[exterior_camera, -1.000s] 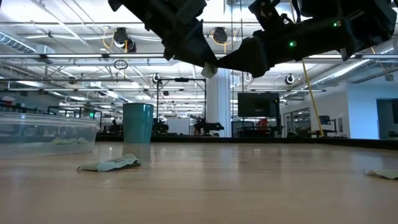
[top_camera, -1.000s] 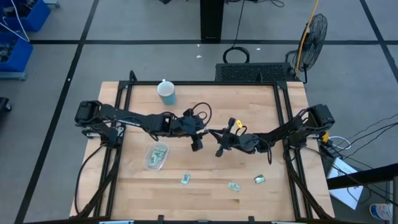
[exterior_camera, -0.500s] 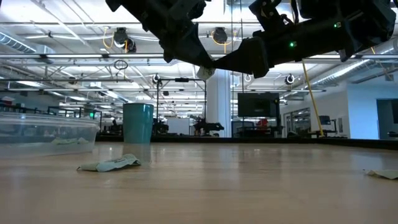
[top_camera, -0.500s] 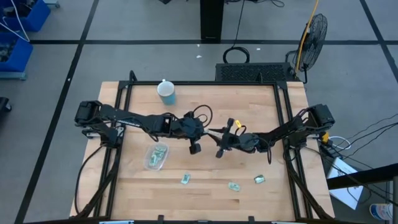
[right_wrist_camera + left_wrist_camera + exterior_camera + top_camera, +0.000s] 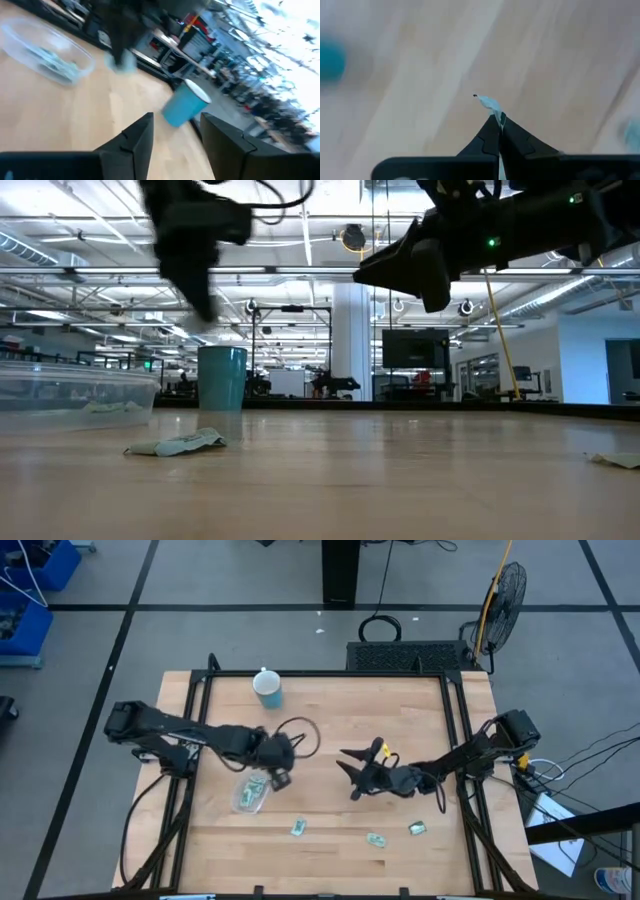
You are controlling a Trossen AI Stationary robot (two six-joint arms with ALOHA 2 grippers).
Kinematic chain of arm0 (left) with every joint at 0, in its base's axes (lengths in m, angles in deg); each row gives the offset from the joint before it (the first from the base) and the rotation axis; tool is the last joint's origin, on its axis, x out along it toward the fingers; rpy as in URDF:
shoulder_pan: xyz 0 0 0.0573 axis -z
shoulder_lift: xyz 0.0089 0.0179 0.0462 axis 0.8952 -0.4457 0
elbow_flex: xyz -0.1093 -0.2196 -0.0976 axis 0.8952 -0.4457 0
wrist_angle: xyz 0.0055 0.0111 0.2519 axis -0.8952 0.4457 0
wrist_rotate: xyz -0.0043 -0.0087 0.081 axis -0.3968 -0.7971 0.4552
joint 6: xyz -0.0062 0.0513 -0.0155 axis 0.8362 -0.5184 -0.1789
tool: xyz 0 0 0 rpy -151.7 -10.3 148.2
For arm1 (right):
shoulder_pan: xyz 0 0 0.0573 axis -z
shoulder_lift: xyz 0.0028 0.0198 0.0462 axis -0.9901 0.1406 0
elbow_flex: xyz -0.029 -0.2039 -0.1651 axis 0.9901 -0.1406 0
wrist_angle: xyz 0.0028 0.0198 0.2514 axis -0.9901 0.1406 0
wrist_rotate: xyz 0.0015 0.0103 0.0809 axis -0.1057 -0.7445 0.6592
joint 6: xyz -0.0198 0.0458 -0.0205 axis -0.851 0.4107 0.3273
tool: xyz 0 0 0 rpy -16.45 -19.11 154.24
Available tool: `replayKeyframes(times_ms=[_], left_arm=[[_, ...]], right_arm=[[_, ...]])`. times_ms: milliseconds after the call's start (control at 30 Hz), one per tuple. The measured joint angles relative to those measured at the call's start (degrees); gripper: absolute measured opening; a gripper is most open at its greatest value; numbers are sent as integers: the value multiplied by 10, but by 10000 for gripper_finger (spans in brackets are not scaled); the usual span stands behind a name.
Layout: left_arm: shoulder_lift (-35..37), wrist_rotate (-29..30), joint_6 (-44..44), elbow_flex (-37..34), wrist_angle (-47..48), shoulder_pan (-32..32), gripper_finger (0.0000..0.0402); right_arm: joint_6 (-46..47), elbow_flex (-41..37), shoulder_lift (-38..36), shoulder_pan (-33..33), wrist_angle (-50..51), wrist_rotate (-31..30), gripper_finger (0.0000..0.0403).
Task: Pick and place Stevia / Truvia into bins
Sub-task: Put the stevia packet into the transparent container
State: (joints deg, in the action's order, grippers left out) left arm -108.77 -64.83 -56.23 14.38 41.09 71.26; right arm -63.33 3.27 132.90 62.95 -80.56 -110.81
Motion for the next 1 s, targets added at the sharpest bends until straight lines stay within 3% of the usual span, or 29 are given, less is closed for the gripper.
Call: replayKeyframes(times_ms=[167, 367, 467, 600, 800, 1000], left_arm=[[10, -43, 89, -18, 119, 54, 9], [11, -142, 138, -102, 10, 105, 9], [11, -151, 153, -141, -46, 117, 32], [11, -156, 177, -160, -48, 119, 72], [13, -155, 151, -161, -50, 119, 124], [13, -155, 114, -135, -45, 113, 128]], right_arm=[[-16, 0, -13, -4, 9, -29, 157], [26, 0, -55, -2, 80, -12, 157], [51, 0, -76, -2, 111, -12, 157], [82, 0, -103, -2, 149, -8, 157], [201, 0, -138, -19, 283, 87, 157], [358, 0, -154, -77, 445, 165, 157]])
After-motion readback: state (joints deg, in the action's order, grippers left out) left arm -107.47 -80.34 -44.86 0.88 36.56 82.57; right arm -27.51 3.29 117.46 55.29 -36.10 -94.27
